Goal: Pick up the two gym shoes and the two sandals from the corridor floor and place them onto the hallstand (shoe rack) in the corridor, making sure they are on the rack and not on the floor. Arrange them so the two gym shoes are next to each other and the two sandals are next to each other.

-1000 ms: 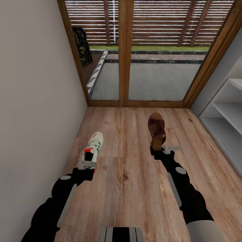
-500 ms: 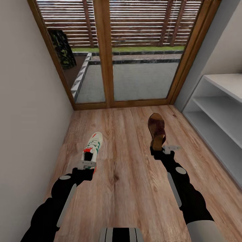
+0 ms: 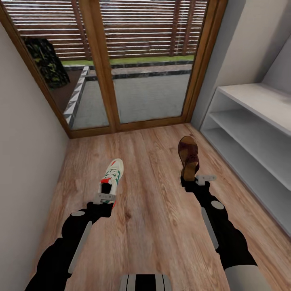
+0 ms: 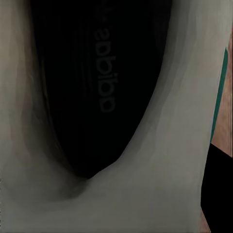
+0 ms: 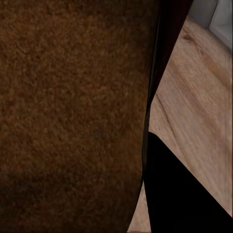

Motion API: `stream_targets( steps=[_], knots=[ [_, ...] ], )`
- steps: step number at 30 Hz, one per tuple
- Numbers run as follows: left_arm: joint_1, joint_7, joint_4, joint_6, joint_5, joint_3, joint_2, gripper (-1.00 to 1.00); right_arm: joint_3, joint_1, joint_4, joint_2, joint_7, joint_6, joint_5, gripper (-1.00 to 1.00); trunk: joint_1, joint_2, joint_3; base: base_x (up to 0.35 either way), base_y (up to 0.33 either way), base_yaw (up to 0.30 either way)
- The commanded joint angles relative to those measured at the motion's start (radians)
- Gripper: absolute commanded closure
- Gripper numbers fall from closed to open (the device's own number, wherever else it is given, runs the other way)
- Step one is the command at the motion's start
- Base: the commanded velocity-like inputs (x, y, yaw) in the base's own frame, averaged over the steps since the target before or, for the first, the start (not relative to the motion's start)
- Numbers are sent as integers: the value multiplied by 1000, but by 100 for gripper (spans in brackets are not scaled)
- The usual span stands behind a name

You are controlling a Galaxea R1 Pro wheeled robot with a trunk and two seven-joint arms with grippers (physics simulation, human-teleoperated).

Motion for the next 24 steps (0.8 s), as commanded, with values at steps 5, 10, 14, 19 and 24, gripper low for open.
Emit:
stream_targets(
  steps=[5, 10, 14, 19, 24],
  knots=[
    [0, -1, 1, 0, 0, 0, -1, 100, 0, 0, 0, 0, -1, 0, -4, 100, 0, 0, 0, 0, 0, -298],
    [0, -1, 0, 0, 0, -1, -1, 100, 0, 0, 0, 0, -1, 0, -4, 100, 0, 0, 0, 0, 0, -300],
    [-1, -1, 0, 0, 0, 0, -1, 100, 0, 0, 0, 0, -1, 0, -4, 100, 0, 0, 0, 0, 0, -300],
    [0, -2, 1, 0, 0, -1, -1, 100, 0, 0, 0, 0, -1, 0, -4, 100, 0, 0, 0, 0, 0, -300],
    [0, -2, 1, 0, 0, -1, -1, 100, 0, 0, 0, 0, -1, 0, -4, 100, 0, 0, 0, 0, 0, -300]
  ],
)
